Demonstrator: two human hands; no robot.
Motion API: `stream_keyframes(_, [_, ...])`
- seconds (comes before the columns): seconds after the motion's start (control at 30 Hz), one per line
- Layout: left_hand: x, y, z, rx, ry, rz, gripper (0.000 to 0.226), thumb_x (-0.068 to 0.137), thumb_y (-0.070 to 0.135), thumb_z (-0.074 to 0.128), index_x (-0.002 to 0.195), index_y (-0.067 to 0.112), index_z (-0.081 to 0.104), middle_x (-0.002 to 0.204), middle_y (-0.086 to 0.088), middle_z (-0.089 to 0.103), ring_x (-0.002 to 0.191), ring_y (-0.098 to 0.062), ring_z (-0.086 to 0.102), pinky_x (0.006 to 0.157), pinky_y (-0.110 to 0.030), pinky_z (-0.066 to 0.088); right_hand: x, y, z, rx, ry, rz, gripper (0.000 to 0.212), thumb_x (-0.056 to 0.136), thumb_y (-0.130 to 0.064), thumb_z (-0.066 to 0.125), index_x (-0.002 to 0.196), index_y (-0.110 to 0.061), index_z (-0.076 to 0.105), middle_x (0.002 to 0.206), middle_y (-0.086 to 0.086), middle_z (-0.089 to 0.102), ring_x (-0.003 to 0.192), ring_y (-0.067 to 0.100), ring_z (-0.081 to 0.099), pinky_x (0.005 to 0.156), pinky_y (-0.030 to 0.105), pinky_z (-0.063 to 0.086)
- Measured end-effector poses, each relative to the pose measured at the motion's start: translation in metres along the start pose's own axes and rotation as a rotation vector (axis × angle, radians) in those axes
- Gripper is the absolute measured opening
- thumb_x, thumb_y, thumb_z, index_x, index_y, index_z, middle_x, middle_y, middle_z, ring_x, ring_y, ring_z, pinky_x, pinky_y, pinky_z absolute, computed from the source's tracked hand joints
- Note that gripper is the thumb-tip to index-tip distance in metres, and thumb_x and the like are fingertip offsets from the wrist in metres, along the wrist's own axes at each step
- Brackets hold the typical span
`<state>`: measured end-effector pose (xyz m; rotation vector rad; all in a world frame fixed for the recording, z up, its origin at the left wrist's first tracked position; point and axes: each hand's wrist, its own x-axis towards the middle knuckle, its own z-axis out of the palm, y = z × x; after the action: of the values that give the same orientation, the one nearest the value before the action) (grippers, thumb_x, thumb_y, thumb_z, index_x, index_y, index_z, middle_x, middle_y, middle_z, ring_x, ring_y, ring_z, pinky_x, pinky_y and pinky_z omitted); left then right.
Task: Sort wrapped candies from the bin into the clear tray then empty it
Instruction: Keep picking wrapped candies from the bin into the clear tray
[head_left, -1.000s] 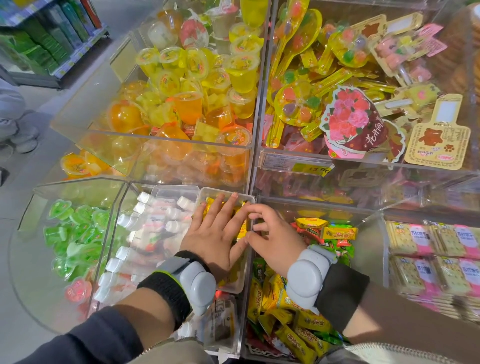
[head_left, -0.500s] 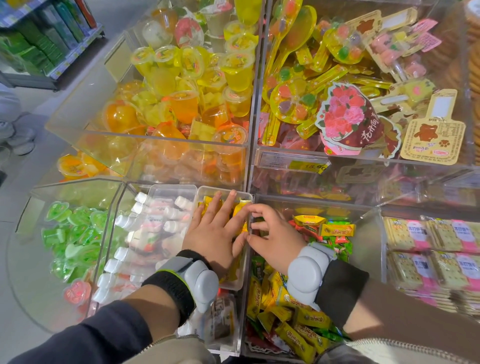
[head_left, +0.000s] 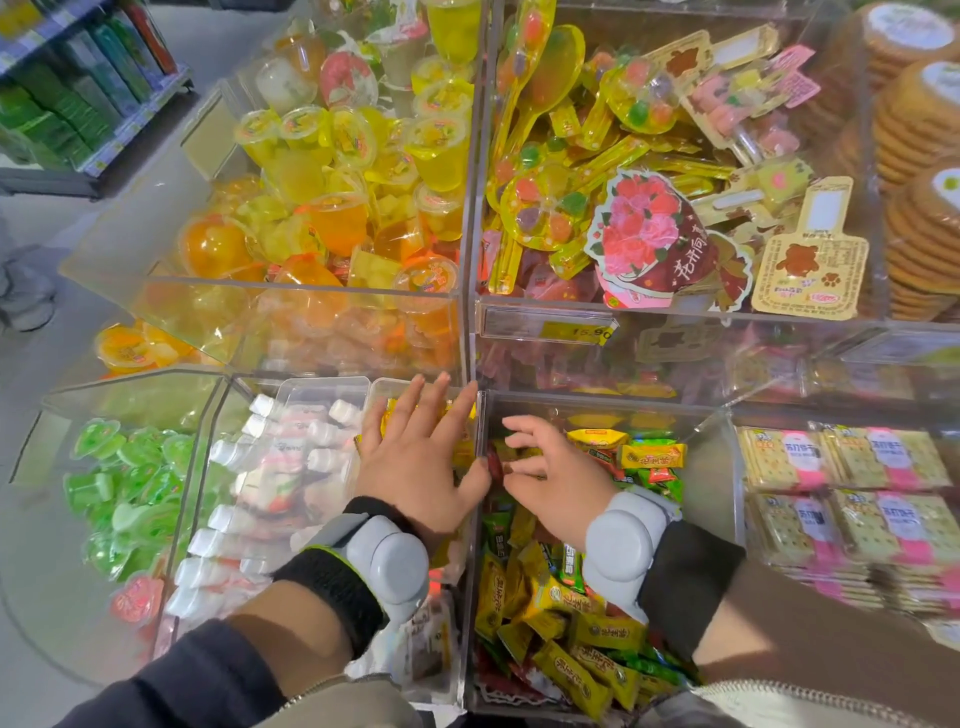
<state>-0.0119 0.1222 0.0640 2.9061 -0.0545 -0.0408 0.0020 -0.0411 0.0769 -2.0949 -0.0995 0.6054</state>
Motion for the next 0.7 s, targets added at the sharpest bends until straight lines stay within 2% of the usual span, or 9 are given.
stream_keyframes(0.03, [0.000, 0.004, -0.001, -0.003, 0.014, 0.010, 0.073, 0.075, 0.058, 0.024, 0.144, 0.042, 0.003, 0.157, 0.008, 0.010, 0.145, -0.015, -0.001, 0.111, -0.040, -0.012, -0.001, 0.002, -0.002, -0.005, 0.006, 0.009, 0.053, 0.086, -0.017, 0.053, 0.134, -0.034, 0.037, 0.132, -0.008, 0.050, 0.103, 0.005, 0.056, 0.079, 0.016, 0.046])
stream_keyframes(0.17, [-0.002, 0.026, -0.003, -0.014, 0.060, 0.076, 0.069, 0.079, 0.050, 0.031, 0.145, 0.035, 0.016, 0.156, 0.004, 0.018, 0.145, -0.019, 0.009, 0.114, -0.043, 0.000, -0.008, 0.009, -0.010, -0.022, 0.035, 0.046, 0.055, 0.085, -0.017, 0.053, 0.135, -0.034, 0.036, 0.134, -0.007, 0.049, 0.114, 0.013, 0.054, 0.095, 0.030, 0.046])
stream_keyframes(0.27, [-0.003, 0.044, -0.003, -0.007, 0.060, 0.147, 0.066, 0.080, 0.047, 0.029, 0.144, 0.031, 0.025, 0.154, 0.001, 0.025, 0.144, -0.023, 0.017, 0.114, -0.046, 0.010, -0.012, 0.017, -0.016, -0.009, 0.072, 0.062, 0.056, 0.084, -0.017, 0.054, 0.136, -0.031, 0.037, 0.134, -0.005, 0.049, 0.114, 0.016, 0.055, 0.098, 0.034, 0.046])
stream_keyframes(0.47, [0.003, 0.061, 0.008, 0.014, -0.036, 0.221, 0.069, 0.082, 0.046, 0.029, 0.146, 0.035, 0.006, 0.158, 0.007, 0.005, 0.145, -0.016, -0.003, 0.114, -0.039, -0.006, -0.017, 0.037, -0.028, 0.035, 0.120, 0.109, 0.057, 0.083, -0.014, 0.056, 0.136, -0.029, 0.038, 0.135, -0.001, 0.050, 0.111, 0.017, 0.057, 0.098, 0.037, 0.046])
stream_keyframes(0.6, [0.006, 0.075, 0.018, 0.007, -0.093, 0.283, 0.069, 0.085, 0.043, 0.036, 0.146, 0.034, 0.005, 0.158, 0.005, 0.004, 0.145, -0.018, -0.002, 0.114, -0.040, -0.003, -0.022, 0.052, -0.038, 0.053, 0.153, 0.127, 0.058, 0.084, -0.016, 0.057, 0.136, -0.029, 0.037, 0.129, -0.005, 0.050, 0.103, 0.012, 0.058, 0.089, 0.025, 0.047])
stream_keyframes(0.7, [0.006, 0.083, 0.029, 0.011, -0.135, 0.304, 0.070, 0.085, 0.043, 0.040, 0.146, 0.033, 0.006, 0.158, 0.006, 0.005, 0.145, -0.018, 0.001, 0.115, -0.039, 0.003, -0.025, 0.063, -0.045, 0.066, 0.155, 0.144, 0.055, 0.084, -0.016, 0.057, 0.134, -0.030, 0.039, 0.126, -0.005, 0.051, 0.101, 0.012, 0.059, 0.085, 0.024, 0.047])
